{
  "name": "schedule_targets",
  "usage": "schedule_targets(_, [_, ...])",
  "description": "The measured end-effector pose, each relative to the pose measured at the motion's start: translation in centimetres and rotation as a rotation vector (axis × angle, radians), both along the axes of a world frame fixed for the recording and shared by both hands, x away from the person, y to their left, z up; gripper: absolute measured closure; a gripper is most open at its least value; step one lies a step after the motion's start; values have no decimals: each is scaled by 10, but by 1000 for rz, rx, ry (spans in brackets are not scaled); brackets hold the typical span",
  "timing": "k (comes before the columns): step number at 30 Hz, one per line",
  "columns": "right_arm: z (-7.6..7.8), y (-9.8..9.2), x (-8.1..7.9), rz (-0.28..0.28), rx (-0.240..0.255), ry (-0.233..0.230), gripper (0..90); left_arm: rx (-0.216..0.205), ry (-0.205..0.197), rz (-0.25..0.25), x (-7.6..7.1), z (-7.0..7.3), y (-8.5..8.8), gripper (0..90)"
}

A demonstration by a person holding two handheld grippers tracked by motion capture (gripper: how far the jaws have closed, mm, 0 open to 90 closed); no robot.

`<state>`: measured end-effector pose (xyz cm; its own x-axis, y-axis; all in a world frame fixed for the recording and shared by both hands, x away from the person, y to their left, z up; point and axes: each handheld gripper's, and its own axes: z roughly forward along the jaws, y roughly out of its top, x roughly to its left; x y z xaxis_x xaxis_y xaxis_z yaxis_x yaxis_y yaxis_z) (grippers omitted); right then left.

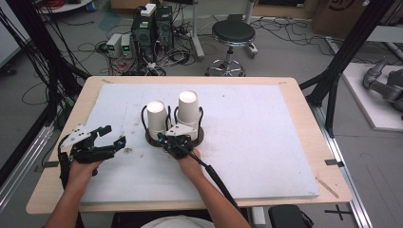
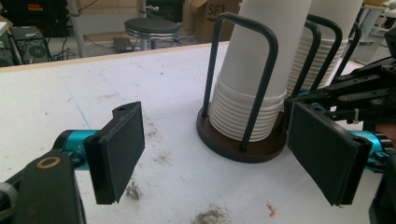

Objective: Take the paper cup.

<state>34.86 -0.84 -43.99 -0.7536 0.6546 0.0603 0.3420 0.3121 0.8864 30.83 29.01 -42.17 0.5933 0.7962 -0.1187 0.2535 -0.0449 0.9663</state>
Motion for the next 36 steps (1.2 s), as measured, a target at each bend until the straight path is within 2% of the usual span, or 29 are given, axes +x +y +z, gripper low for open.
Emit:
schedule_targets(3, [-1, 5, -1, -28, -17, -9, 900, 0, 0, 0, 0, 0, 0, 193])
schedule_targets(5, [-1, 11, -3, -63, -45, -24, 900, -1, 1, 3, 0, 0, 0, 193])
schedule_targets(8, [-1, 13, -3, -79, -53, -20, 900, -4, -1, 6, 0, 0, 1, 193])
schedule_targets(16, [-1, 15, -4, -105, -43, -3, 900, -1, -6, 11, 0, 1, 1, 193])
schedule_targets(19, [1, 20, -7, -132, -69, -54, 900, -4, -6, 14, 0, 1, 0, 195])
schedule_targets(26, [2, 22, -7, -149, -67, -33, 900, 0, -7, 8, 0, 1, -1, 195])
schedule_targets(29, [2, 21, -7, -153, -57, -17, 900, -11, -11, 13, 0, 2, -1, 195])
schedule_targets(31, [2, 21, -7, -154, -56, -14, 900, -9, -24, 19, 1, 5, 0, 199])
schedule_targets(36, [2, 21, -6, -150, -60, -14, 900, -62, -61, -8, 9, 25, -2, 199])
